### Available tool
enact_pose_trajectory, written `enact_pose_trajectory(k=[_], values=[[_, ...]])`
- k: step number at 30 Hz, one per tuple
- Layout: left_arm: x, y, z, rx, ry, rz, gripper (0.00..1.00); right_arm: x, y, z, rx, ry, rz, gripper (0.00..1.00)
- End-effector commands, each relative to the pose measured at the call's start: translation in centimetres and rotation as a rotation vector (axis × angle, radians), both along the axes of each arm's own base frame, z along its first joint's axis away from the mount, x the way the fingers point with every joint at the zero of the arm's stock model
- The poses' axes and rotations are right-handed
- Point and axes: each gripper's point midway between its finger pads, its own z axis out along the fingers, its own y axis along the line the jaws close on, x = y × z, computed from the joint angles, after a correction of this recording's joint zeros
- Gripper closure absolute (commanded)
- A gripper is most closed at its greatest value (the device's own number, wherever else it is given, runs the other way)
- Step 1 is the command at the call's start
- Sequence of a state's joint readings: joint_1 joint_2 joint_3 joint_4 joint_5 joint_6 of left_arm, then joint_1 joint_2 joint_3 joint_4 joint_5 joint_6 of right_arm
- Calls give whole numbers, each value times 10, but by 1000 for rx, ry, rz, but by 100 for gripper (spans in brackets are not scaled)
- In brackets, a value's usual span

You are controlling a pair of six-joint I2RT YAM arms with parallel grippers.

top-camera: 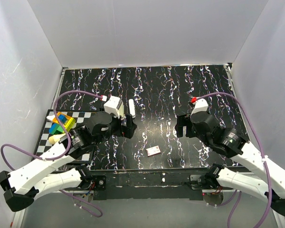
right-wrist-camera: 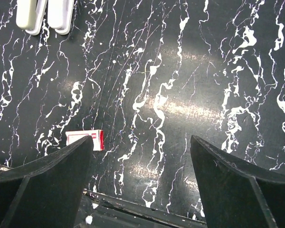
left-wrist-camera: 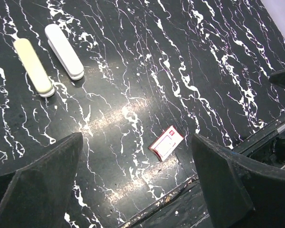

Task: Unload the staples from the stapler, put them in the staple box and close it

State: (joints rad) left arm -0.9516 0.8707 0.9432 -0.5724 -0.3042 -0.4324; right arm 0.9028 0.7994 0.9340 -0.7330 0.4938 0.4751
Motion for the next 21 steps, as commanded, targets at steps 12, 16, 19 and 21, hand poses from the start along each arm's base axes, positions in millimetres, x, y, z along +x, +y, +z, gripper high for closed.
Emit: enact_pose_trajectory(k=[12,16,19,21], values=[[0,43,41,-9,-128,111,2,7,-21,37,-80,-31,-76,8],[2,54,39,9,-116,167,2,9,-24,45,-59,-70,-91,7],[2,59,39,22,-113,187,2,9,-26,48,-60,-77,-93,7],[3,61,41,21,-116,203,2,9,-26,49,-61,-78,-93,7]])
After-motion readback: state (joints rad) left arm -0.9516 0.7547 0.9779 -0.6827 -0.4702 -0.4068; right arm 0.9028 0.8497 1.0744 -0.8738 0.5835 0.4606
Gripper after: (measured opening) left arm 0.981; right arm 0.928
